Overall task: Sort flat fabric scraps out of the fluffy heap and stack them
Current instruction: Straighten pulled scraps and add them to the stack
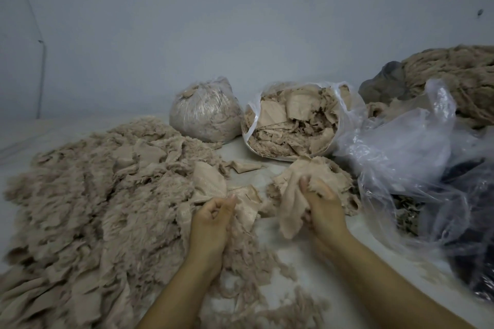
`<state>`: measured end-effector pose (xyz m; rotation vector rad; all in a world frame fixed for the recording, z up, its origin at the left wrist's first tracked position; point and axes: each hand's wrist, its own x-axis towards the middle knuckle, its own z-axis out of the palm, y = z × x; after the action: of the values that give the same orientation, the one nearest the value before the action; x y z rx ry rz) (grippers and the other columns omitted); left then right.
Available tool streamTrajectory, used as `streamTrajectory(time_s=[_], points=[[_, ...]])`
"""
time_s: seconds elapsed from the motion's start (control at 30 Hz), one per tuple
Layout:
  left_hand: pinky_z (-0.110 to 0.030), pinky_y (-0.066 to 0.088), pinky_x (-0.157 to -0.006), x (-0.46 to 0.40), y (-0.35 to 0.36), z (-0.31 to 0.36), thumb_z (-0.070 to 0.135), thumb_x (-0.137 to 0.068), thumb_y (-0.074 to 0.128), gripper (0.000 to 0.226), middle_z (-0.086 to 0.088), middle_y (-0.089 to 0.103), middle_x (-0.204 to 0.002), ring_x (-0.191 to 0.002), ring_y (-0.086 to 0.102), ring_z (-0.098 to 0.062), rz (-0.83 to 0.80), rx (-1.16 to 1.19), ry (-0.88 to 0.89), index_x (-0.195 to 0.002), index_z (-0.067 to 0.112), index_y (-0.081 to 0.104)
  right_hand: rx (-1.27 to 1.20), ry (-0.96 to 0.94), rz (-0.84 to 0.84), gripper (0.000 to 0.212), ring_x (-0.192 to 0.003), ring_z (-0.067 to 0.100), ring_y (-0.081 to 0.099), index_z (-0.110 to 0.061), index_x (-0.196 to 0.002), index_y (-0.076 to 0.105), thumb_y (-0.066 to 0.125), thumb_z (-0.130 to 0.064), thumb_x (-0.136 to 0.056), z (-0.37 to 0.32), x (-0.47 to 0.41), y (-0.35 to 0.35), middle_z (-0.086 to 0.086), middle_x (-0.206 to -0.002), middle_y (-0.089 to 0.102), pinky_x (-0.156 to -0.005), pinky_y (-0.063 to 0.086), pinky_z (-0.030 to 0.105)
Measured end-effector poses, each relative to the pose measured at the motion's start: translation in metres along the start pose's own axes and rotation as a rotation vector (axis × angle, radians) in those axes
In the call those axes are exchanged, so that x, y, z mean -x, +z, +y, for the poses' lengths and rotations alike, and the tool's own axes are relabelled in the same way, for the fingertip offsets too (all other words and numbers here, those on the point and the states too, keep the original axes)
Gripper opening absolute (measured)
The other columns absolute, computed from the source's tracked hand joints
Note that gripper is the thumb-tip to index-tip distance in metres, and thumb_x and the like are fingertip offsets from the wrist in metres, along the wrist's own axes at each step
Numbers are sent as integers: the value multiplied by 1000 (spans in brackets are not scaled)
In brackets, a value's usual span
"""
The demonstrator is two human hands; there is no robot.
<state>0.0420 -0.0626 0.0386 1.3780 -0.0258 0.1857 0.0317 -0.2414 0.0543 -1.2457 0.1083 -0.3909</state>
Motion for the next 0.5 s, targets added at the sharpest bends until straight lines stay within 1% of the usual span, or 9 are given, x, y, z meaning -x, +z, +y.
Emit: streamTrajectory(time_s=[0.03, 0.1, 0.13, 0.17, 0.2, 0.27, 0.33, 0.4, 0.5], points=[[-15, 20, -34, 0, -1, 0, 31, -86, 63, 29, 6, 35, -41, -32, 24, -6, 5, -10, 16, -73, 5, 62, 35, -4, 27, 19, -46, 10, 51, -18, -76, 65, 64, -35, -83, -8, -13, -4, -3, -53, 58, -43, 41, 20], [-16, 22, -34, -1, -3, 1, 29, -89, 61, 30, 7, 35, -41, -34, 25, -5, 23, -34, 42, -63, 15, 64, 262, -21, 108, 33, -80, 22, 63, -12, -110, 62, 65, -35, -87, -20, -42, -14, 6, -92, 68, -72, 52, 34], [-17, 22, -34, -1, -4, 1, 29, -91, 59, 36, 8, 34, -41, -35, 24, -5, 43, -52, 51, -56, 21, 62, 517, -40, 166, 43, -99, 26, 60, -12, -124, 55, 64, -35, -88, -24, -53, -20, 10, -114, 62, -86, 49, 39], [-19, 24, -36, -2, -5, 1, 29, -92, 57, 40, 9, 34, -41, -35, 25, -5, 69, -84, 65, -52, 23, 59, 754, -67, 225, 50, -108, 28, 55, -13, -131, 49, 63, -34, -88, -24, -60, -24, 13, -126, 53, -93, 46, 41], [-21, 27, -39, -3, -6, 1, 29, -92, 57, 40, 11, 37, -41, -36, 28, -4, 102, -133, 93, -53, 24, 57, 901, -120, 261, 51, -110, 28, 52, -14, -132, 47, 63, -32, -87, -23, -60, -22, 13, -131, 47, -94, 46, 40], [-26, 39, -51, -6, -8, 1, 29, -91, 59, 26, 14, 51, -49, -45, 43, -3, 177, -253, 166, -65, 24, 59, 960, -198, 186, 35, -97, 21, 57, -17, -120, 56, 60, -25, -87, -16, -50, -5, 10, -121, 54, -80, 49, 32], [-30, 46, -65, -8, -9, 1, 27, -89, 61, 13, 12, 62, -69, -66, 58, -6, 239, -366, 228, -76, 28, 59, 825, -139, -55, 6, -79, 16, 62, -24, -92, 64, 60, -25, -89, -1, -33, 25, 0, -91, 67, -66, 51, 28], [-26, 44, -70, -9, -11, 0, 23, -87, 62, 12, 14, 61, -81, -78, 57, -3, 267, -442, 292, -82, 32, 56, 734, -33, -241, 17, -72, 14, 64, -21, -76, 68, 65, -33, -87, 16, -19, 57, -2, -75, 69, -72, 54, 35], [-17, 39, -66, -12, -15, -3, 17, -87, 61, 17, 14, 59, -85, -79, 54, 3, 257, -461, 294, -90, 31, 53, 617, 122, -262, 34, -69, 14, 63, -11, -73, 71, 71, -44, -81, 31, -15, 91, 0, -72, 69, -67, 52, 32]])
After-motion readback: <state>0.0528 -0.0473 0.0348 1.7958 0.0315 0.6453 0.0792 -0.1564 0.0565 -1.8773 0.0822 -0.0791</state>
